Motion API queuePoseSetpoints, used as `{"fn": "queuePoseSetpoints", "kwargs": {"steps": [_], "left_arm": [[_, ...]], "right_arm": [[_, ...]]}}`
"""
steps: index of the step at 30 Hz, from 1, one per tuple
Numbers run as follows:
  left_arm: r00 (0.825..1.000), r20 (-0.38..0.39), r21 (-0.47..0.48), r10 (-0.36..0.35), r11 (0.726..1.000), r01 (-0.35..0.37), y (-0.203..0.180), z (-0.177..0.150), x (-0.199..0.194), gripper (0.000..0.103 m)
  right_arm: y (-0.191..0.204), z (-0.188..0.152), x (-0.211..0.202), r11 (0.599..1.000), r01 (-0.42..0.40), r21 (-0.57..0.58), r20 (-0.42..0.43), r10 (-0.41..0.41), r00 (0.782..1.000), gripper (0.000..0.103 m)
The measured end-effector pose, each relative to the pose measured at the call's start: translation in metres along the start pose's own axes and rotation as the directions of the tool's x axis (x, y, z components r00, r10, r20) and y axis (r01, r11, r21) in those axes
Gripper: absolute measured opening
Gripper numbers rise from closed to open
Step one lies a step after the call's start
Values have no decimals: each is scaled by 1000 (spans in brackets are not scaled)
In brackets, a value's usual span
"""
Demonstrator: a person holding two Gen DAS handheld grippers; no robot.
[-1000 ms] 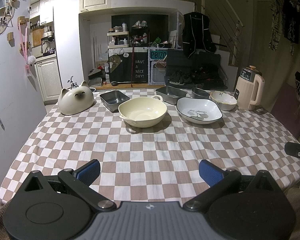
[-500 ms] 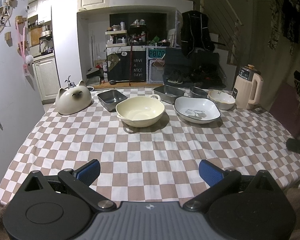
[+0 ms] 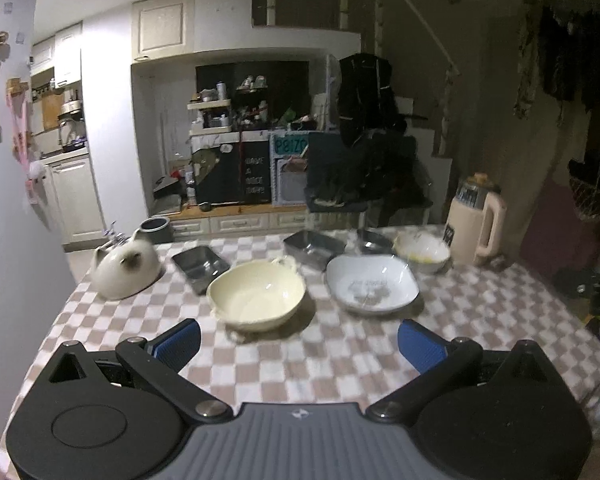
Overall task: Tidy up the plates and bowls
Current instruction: 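Close the right tool on the white plate rim while the left tool grips it too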
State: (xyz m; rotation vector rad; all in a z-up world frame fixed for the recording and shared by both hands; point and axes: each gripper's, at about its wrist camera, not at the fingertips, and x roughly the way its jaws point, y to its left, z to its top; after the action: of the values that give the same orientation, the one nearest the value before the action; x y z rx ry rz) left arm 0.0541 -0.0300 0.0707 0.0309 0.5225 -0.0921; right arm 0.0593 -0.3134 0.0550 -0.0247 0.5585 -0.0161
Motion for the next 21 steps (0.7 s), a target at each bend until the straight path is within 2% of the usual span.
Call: {"fn": "queuePoseSetpoints", "kwargs": {"steps": [6,9,12,16,21], "left_arm": [[999,38,-7,34,999,-34,-9,38,34,103],[1000,22,-24,22,999,-22,-12,57,65,103],[1000,30,-2,-1,1000,1,-16,73,98,103],[1000,22,9,19,1000,-19,-21,87,155,103],[999,-47,-11,9,1000,-9,-21,92,234,103]], "right_arm": [[-3,41,32,999,-14,-33,35,15,999,103],[-7,57,55,999,-28,-17,34,29,999,103],[-12,66,85,1000,-10,-19,39,10,999,103],[-18,69,131,1000,31,6,38,-31,999,103],[-27,68,199,999,-37,28,5,37,999,103]]}}
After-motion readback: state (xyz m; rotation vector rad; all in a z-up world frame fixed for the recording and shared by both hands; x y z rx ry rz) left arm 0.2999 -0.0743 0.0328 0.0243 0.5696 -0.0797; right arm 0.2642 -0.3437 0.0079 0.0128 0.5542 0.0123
